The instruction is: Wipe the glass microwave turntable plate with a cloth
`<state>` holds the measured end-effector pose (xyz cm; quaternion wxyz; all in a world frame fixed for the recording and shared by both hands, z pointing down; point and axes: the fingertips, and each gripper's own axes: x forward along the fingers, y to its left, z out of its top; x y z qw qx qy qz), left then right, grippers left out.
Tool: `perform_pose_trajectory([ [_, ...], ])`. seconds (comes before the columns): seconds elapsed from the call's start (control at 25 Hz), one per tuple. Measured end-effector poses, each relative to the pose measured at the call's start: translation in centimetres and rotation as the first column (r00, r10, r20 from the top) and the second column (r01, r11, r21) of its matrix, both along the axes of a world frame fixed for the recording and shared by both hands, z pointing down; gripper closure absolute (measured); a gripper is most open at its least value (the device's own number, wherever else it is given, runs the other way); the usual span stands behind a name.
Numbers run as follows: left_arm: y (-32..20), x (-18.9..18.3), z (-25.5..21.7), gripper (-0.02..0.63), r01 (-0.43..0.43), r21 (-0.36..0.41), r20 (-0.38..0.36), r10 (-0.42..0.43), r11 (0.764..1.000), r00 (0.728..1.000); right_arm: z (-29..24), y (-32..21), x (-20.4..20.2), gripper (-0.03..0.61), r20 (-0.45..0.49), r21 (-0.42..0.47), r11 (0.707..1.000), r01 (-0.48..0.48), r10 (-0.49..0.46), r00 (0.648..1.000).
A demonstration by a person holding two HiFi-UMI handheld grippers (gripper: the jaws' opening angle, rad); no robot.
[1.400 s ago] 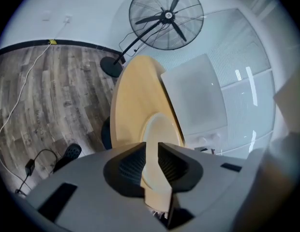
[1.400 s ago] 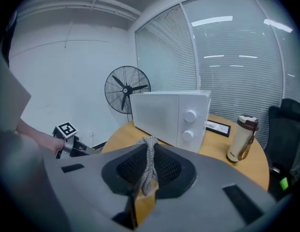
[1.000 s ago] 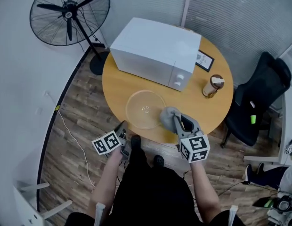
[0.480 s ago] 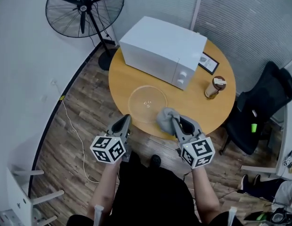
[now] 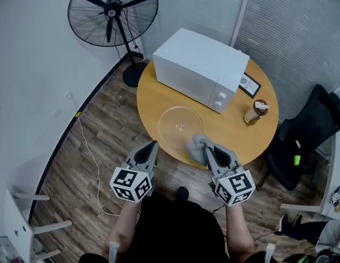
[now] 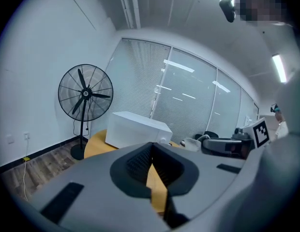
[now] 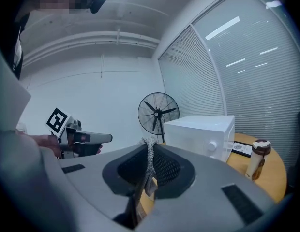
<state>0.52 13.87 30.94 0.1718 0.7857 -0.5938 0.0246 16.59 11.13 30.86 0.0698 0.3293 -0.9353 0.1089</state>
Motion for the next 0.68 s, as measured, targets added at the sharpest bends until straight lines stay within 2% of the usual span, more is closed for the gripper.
perform_pose_trajectory([
  [0.44,1.7,-0.3,-1.4,0.615,-0.014,0.028,0.022,0.014,1.000,1.000,-1.3,1.4,-0.6,0.545,-0.010,0.039,0.999,0.008,-0.008,1.000],
  [0.68,1.8,0.1,-1.0,0.615,-0.018,0.022,0.026,0.018,1.000,1.000,-1.1,1.5,-0.2,0.546,-0.014,0.032,0.999,0.005,-0.005,1.000],
])
